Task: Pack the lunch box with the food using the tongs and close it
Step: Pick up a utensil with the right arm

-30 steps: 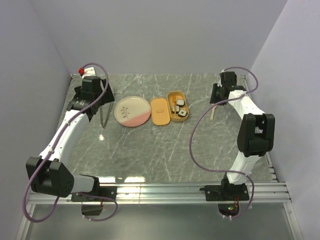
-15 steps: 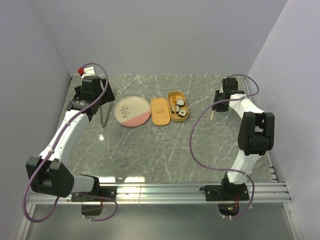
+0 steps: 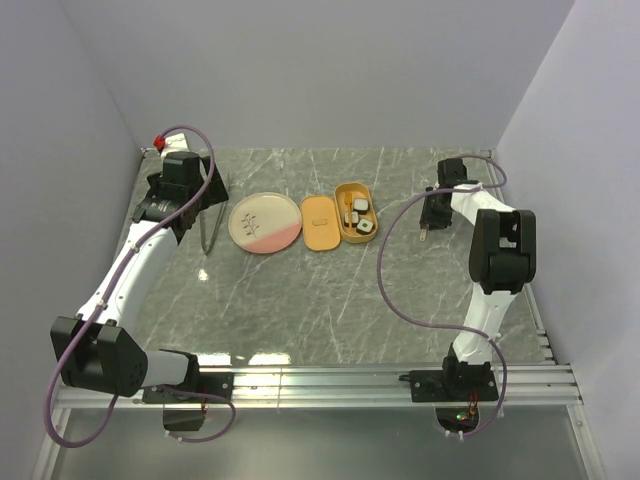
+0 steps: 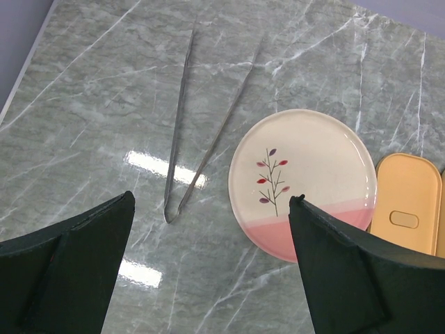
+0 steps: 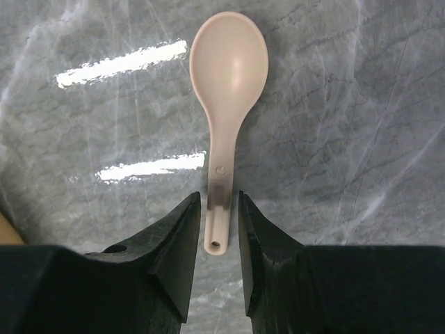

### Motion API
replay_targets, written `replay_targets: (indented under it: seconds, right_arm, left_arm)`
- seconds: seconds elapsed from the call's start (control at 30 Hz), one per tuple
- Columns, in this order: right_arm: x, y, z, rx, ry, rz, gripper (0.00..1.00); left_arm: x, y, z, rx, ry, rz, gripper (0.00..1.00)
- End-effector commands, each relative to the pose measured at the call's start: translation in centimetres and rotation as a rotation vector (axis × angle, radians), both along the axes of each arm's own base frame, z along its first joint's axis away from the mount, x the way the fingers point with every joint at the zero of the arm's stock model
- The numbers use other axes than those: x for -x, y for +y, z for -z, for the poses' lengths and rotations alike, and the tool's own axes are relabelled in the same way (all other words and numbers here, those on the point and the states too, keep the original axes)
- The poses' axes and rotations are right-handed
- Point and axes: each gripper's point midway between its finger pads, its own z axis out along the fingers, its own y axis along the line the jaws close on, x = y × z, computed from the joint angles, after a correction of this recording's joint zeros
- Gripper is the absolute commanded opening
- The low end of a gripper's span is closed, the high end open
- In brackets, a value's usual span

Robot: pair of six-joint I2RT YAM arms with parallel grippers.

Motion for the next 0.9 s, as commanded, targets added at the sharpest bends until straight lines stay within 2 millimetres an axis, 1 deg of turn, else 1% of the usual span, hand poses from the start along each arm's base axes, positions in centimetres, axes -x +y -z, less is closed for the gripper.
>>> replay_targets:
  seconds: [0.0,0.13,0.33,0.53,0.63,0.73,0.77,0.8,0.87]
  right_arm:
    - [-1.3,-0.7,-1.0,0.02,-0.027,0.026,0.36]
    - [-1.3,-0.7,-0.4,0.016,-0.013,0.026,0.36]
    - [-1.9,-0.7,0.6,0.012,0.011,0.029,0.36]
    - [-2.1,-0.7,1.4,0.01,0.043,0.028,0.32]
    - [-1.8,-0.9,1.8,0.024,0.064,0.035,0.28]
    - [-1.3,-1.1,2.1,0.034,0.081,0.038,0.2]
    - [-1.2,-1.1,2.2,0.035,0.087,0.036,0.15]
    - [-1.1,-1.4,2.2,0.052,0.088,0.042,0.13]
    - [-1.0,-1.4,2.0,0.052,0.088,0.042,0.09]
  left_arm:
    - [-0.2,0.2,-1.8,0.018,-0.056,-0.025,0.99]
    - [-0.5,0.1,-2.0,0.022,-0.062,-0.023,0.99]
    - [-1.0,0.0,-2.3,0.013,-0.062,-0.017,1.0]
    - [-1.3,-0.1,-2.3,0.007,-0.056,-0.01,0.99]
    - [-1.5,-0.2,-2.2,0.012,-0.058,-0.008,0.99]
    - [-1.7,-0.2,-2.2,0.014,-0.058,-0.007,0.99]
    - [-1.7,-0.3,-2.1,0.016,-0.058,-0.005,0.99]
    - [-1.7,-0.3,-2.1,0.016,-0.058,-0.005,0.99]
    - [-1.9,-0.4,-2.0,0.019,-0.057,0.0,0.99]
